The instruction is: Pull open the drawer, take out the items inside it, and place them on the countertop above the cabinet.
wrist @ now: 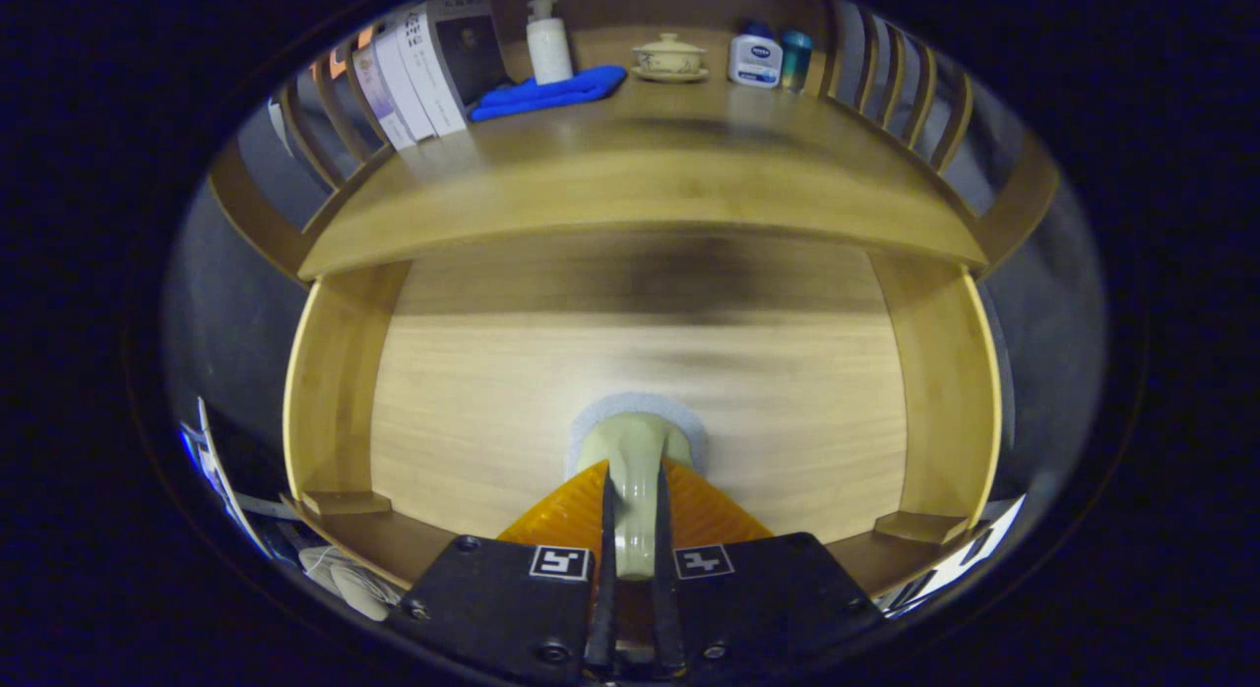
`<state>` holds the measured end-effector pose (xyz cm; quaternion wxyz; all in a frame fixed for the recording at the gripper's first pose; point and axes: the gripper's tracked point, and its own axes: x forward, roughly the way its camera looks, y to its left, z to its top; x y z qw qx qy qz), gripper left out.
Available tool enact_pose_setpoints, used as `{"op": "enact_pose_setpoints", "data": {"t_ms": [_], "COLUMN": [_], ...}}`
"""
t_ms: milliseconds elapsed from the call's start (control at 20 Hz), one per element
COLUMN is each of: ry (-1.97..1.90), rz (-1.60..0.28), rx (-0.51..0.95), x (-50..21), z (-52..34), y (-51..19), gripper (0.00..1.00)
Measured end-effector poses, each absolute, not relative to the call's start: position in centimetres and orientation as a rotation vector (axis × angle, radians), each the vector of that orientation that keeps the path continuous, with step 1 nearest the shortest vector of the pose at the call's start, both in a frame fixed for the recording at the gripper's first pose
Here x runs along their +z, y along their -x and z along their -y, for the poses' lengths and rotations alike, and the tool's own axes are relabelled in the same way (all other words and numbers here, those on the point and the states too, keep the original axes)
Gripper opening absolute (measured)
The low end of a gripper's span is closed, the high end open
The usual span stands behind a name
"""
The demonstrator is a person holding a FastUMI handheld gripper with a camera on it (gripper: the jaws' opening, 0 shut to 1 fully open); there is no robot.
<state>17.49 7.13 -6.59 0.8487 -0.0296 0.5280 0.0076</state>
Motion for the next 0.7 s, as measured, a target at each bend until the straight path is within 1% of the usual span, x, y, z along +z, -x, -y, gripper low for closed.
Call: {"op": "enact_pose_setpoints", "data": {"t_ms": [250,500,700], "ry": [0.068,0.074,0.085], "rz": [-1.044,-0.973,-0.954], "rx": [0.01,0.014,0.025], "x": [-1.5,3.0,4.8], "z": [-7.0,-8.2,-9.5], "y": [-18.8,-22.5,-26.4], "gripper": [0.18,0.18,0.18]}}
